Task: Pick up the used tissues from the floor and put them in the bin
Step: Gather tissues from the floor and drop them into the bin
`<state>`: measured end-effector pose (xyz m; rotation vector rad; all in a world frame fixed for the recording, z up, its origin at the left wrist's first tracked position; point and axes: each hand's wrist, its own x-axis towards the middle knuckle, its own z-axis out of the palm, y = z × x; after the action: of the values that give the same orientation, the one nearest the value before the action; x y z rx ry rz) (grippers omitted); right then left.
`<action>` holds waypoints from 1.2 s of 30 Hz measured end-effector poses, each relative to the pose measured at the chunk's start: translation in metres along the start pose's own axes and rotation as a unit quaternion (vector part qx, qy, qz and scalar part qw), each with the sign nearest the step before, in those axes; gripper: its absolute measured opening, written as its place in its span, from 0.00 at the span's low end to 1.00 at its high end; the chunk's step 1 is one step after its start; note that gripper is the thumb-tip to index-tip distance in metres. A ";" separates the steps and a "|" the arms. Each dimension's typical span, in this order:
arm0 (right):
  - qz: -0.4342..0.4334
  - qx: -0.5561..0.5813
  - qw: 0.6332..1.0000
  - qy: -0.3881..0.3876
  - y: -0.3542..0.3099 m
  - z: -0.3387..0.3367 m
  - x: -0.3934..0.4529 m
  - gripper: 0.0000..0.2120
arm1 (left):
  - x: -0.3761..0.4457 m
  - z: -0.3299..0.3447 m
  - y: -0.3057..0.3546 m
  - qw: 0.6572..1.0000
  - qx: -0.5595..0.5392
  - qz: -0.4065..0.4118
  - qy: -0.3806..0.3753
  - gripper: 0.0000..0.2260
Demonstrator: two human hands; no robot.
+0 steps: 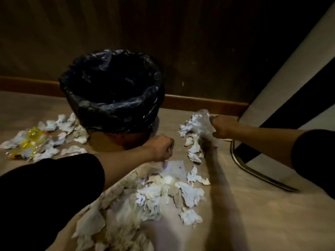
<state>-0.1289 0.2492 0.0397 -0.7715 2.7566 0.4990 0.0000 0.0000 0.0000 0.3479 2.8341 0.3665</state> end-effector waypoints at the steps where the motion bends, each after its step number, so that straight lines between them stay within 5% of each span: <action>1: 0.011 0.005 1.000 -0.006 0.009 0.001 0.004 0.28 | 0.011 0.000 0.001 1.000 0.002 0.006 -0.011 0.07; 8: 0.077 0.141 0.980 -0.113 0.029 0.041 0.034 0.43 | 0.079 0.009 0.016 0.998 -0.025 -0.055 0.037 0.23; 14: 0.101 0.189 0.969 -0.120 0.044 0.098 0.053 0.40 | 0.134 0.043 0.033 0.997 -0.044 -0.058 -0.015 0.51; 18: 0.093 0.219 0.964 -0.119 0.049 0.118 0.055 0.32 | 0.163 0.057 0.040 0.995 -0.068 -0.055 -0.057 0.58; 22: 0.079 0.246 0.960 -0.104 0.050 0.121 0.059 0.21 | 0.178 0.078 0.044 0.996 -0.070 -0.028 -0.055 0.52; 29: 0.064 0.247 0.959 -0.120 0.038 0.097 0.057 0.20 | 0.149 0.089 0.040 1.000 -0.013 0.011 -0.019 0.20; 36: 0.042 0.309 0.945 -0.100 0.012 0.029 0.046 0.20 | 0.111 0.028 0.028 0.998 -0.032 -0.041 0.043 0.15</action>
<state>-0.1694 0.2487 0.0022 -0.4204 2.5269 -0.2637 -0.0899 0.0621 -0.0432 0.2082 2.9025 0.4645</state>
